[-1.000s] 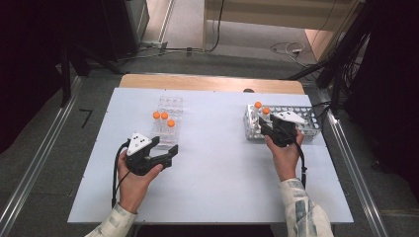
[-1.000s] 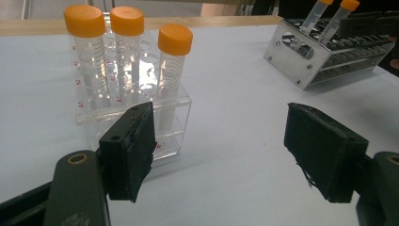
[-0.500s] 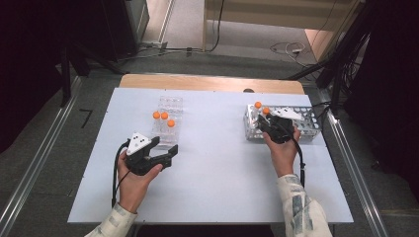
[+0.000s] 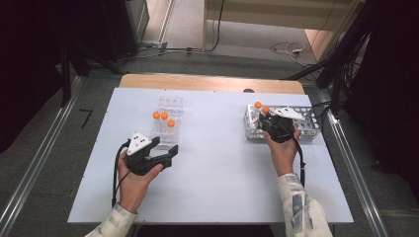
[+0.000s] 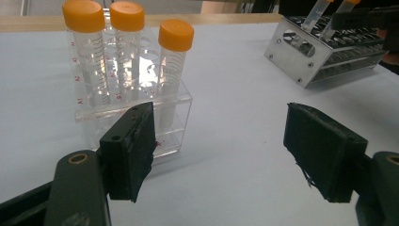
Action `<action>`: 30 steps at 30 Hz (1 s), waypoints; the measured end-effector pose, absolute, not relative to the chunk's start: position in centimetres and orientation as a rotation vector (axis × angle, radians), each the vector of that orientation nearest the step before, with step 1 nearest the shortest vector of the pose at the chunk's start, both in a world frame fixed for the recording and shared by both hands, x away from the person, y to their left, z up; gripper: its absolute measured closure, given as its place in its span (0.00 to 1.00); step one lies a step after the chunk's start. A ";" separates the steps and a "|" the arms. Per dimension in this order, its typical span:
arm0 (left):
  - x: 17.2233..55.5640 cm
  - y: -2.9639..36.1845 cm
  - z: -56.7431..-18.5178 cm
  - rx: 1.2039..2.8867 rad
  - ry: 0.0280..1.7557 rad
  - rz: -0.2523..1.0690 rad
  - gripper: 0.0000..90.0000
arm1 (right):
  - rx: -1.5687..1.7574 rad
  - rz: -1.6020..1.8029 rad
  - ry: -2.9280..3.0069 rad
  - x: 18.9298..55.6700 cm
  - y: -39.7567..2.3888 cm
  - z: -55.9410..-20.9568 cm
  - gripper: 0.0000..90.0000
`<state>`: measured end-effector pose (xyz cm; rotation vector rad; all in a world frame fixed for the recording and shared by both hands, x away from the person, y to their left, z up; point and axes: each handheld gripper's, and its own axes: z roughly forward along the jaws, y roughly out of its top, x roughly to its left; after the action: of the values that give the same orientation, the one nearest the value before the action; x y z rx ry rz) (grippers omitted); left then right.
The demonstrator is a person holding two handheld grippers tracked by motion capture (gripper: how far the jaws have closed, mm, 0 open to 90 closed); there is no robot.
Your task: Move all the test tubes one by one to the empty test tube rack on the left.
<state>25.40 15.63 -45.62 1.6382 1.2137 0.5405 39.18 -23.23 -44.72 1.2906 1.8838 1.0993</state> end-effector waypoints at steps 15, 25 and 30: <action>25.3 15.6 -45.6 1.638 1.211 0.538 0.29 | 1.218 1.194 1.807 37.7 -24.1 -40.2 0.80; 25.3 15.5 -45.5 1.642 1.209 0.539 0.29 | 1.179 1.226 1.806 36.1 -24.5 -39.0 0.80; 25.3 15.4 -45.5 1.642 1.209 0.540 0.29 | 1.166 1.237 1.814 35.6 -24.4 -38.8 0.80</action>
<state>25.29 15.43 -45.52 1.6418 1.2087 0.5398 35.58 -24.42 -38.78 1.1655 1.8141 1.2370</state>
